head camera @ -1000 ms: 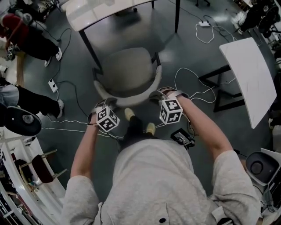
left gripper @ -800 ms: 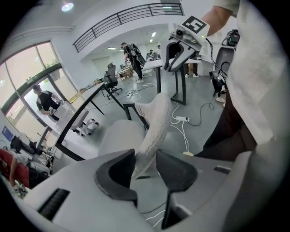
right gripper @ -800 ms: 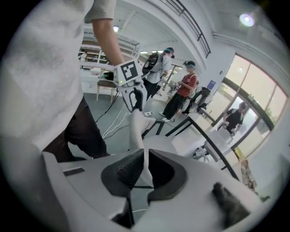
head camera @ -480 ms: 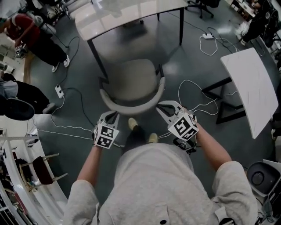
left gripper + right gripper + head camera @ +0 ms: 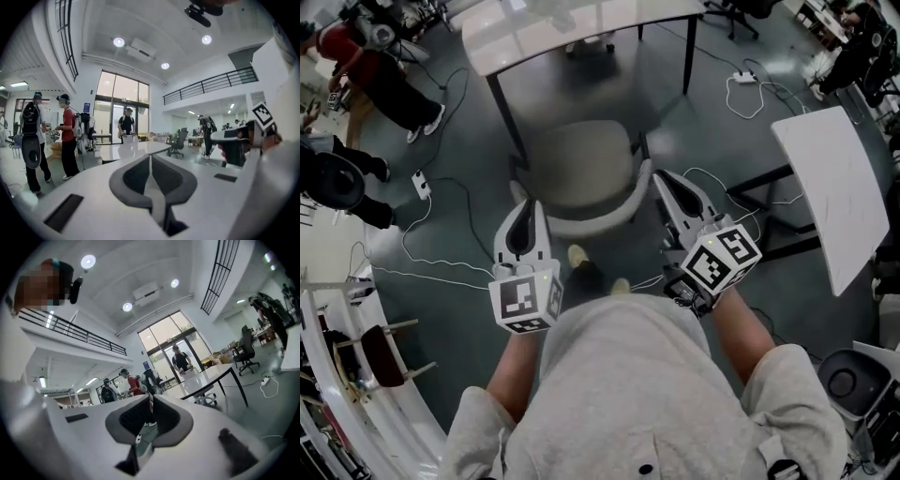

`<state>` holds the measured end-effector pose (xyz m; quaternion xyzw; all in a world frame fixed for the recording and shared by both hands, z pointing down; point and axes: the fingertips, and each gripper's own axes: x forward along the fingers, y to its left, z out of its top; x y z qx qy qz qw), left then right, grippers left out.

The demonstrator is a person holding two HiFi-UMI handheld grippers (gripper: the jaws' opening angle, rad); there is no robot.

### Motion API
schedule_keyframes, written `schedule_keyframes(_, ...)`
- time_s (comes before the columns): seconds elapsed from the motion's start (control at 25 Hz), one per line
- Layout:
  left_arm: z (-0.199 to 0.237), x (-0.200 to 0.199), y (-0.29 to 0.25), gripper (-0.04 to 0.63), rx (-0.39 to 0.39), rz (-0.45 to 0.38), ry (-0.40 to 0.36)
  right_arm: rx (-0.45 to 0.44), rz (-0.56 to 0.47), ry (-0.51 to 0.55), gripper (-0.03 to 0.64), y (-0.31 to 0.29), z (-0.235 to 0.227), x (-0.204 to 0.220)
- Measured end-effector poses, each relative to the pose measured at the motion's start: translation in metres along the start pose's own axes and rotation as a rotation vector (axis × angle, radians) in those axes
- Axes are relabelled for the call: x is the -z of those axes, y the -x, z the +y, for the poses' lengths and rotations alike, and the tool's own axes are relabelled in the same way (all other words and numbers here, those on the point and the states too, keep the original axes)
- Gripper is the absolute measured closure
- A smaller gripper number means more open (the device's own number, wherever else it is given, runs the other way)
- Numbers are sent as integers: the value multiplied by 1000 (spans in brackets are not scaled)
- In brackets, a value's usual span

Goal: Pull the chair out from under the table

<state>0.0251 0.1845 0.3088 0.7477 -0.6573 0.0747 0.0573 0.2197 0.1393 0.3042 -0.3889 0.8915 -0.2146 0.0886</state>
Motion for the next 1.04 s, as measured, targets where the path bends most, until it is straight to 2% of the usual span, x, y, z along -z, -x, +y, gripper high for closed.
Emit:
schedule_keyframes(0.08, -6, -16, 3, 568, -11, -41, 8, 15, -30, 16, 578, 6, 2, -17)
schedule_keyframes(0.28, -11, -25, 4, 568, 11, -51, -8, 31, -59, 227, 578, 20, 17, -51)
schedule_keyframes(0.56, -13, -33, 4, 568, 20, -60, 28, 67, -102, 171, 578, 33, 9, -86)
schedule_keyframes(1.04, -17, -28, -1, 568, 31, -42, 24, 42, -46, 169, 578, 22, 7, -61)
